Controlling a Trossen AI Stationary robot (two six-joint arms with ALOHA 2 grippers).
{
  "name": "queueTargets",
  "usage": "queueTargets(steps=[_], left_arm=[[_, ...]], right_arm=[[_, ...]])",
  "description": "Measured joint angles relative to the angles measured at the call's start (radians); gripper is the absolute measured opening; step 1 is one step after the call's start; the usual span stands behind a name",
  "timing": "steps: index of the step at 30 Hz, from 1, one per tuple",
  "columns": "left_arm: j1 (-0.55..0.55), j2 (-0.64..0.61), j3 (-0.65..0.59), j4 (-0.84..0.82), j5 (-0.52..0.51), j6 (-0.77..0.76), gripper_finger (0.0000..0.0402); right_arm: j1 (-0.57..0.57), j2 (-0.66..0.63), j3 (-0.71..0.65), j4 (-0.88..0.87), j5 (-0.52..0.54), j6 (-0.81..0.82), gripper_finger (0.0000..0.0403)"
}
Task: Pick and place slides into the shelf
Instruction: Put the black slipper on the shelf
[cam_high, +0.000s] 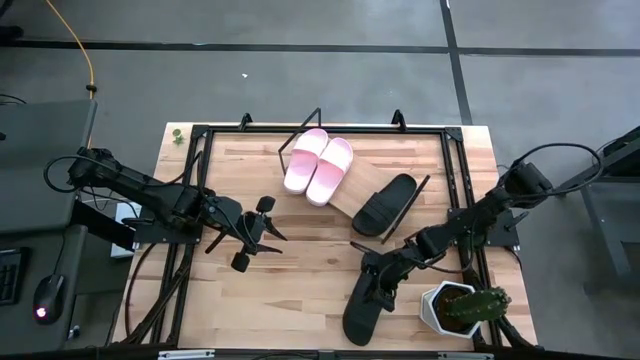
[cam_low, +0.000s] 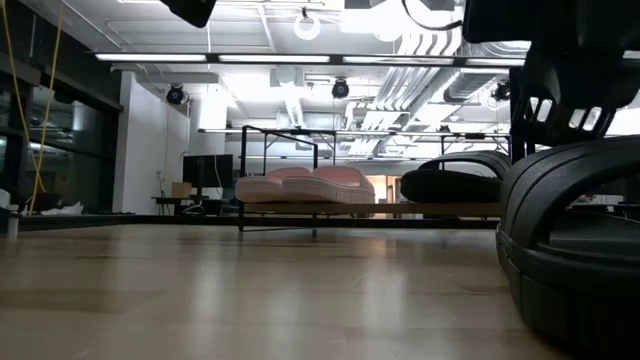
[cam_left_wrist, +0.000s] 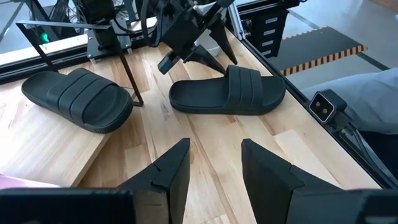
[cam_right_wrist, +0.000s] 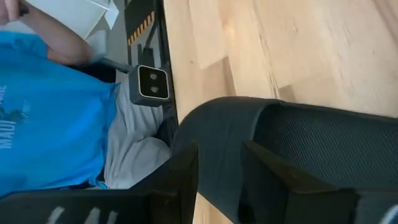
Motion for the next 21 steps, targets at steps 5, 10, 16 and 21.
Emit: queueTargets(steps=[5,10,16,21], left_arm=[[0.000,0.000,0.000,0.000,0.000,0.000,0.0128],[0.000,0.000,0.000,0.000,0.000,0.000,0.0128],[0.000,0.000,0.000,0.000,0.000,0.000,0.0128],[0.000,0.000,0.000,0.000,0.000,0.000,0.0128]], right_arm=[[0.000,0.000,-0.047,0.038,0.001,0.027,0.0119],[0.000,0.000,-0.063,0.036,0.009,0.057,0.0138],[0.002,0.000,-0.063,0.045,0.009,0.068,0.0159],[0.007,0.000,-0.063,0.045,0.037,0.068,0.0165]])
